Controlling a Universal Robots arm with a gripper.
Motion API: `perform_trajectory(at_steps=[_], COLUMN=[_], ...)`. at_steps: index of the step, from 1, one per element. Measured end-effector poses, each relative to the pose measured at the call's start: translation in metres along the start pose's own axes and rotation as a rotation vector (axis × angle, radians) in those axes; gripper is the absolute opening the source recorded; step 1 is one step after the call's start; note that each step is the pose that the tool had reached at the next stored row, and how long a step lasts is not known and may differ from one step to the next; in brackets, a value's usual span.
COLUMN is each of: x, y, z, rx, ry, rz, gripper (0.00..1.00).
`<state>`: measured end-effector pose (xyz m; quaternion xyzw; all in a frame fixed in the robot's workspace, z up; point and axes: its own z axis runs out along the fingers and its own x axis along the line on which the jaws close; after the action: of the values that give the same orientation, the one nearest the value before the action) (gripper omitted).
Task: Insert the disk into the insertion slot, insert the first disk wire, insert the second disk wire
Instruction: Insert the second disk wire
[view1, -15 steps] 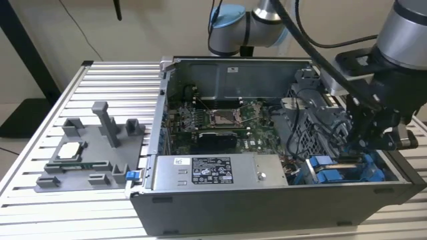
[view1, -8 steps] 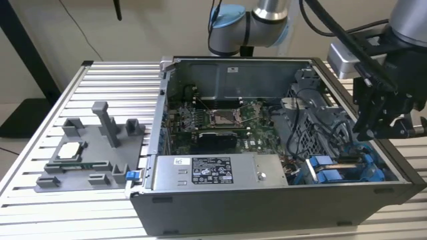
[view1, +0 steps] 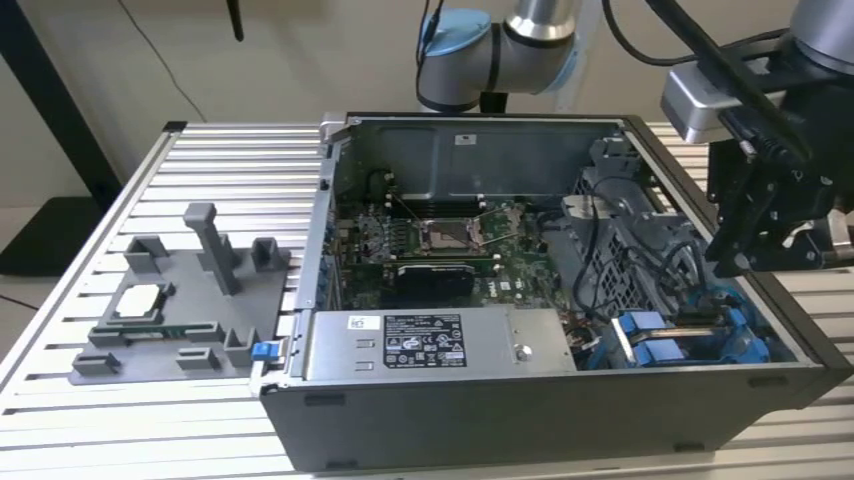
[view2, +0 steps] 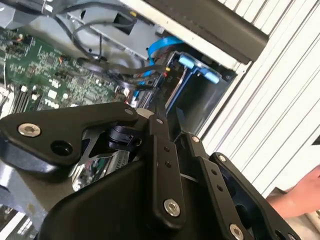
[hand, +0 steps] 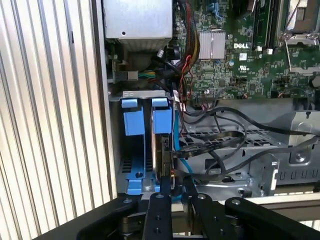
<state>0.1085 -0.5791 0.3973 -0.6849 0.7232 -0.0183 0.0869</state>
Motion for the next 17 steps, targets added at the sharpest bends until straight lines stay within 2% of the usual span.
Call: perform_trajectory(at_steps=[4, 5, 7, 9, 11, 13, 17], x=[-0.0001, -0.0002, -0.0003, -0.0005, -0.0009, -0.0012, -0.0013], y=[-0.0024, -0.0028, -0.003, -0.0033, -0.0037, -0.0043, -0.0045], z=[0.0002, 0.0002, -0.0009, -0.0028, -0.0067, -0.0106, -0.0115], rx=[-0.071, -0.0852, -0.1033, -0.1134, -0.1198, -0.1224, -0.1228], ry=[0.0056, 0.0062, 0.0078, 0.0079, 0.0085, 0.0085, 0.0084], rz=[0.006, 0.008, 0.009, 0.011, 0.011, 0.012, 0.012], gripper=[1.0, 1.0, 1.0, 1.0, 1.0, 1.0, 1.0])
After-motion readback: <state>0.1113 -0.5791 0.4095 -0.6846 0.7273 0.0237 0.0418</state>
